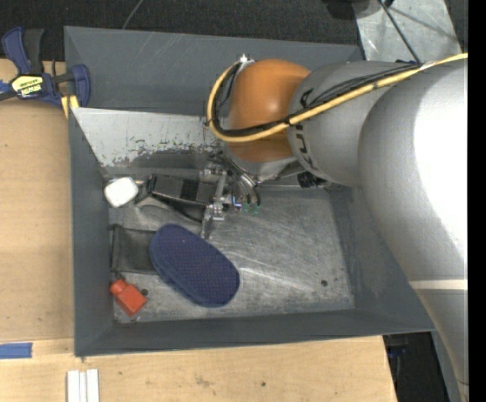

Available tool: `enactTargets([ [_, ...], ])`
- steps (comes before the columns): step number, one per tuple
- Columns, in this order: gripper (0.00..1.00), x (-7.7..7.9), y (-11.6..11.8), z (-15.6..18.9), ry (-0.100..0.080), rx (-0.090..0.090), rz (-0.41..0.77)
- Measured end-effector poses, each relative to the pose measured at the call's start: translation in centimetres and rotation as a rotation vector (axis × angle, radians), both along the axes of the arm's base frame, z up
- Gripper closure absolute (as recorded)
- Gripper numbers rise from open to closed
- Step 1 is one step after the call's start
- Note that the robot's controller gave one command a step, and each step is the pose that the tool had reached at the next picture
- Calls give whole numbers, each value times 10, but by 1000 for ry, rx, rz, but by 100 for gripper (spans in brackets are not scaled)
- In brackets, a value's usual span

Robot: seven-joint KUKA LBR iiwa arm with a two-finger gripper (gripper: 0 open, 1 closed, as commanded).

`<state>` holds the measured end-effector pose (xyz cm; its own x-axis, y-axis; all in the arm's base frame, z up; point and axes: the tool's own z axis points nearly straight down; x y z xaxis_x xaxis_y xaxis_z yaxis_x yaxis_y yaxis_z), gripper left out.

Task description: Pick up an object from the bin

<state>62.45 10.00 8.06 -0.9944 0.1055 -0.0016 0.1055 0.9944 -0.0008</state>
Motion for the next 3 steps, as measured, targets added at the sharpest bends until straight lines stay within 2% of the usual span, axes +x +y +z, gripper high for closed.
enactTargets([
  [1, 100, 0, 1, -1, -1, 0, 1],
  [2, 100, -7, -5, 105, -1, 0, -87],
  [3, 100, -3, -4, 144, 3, 0, -120],
])
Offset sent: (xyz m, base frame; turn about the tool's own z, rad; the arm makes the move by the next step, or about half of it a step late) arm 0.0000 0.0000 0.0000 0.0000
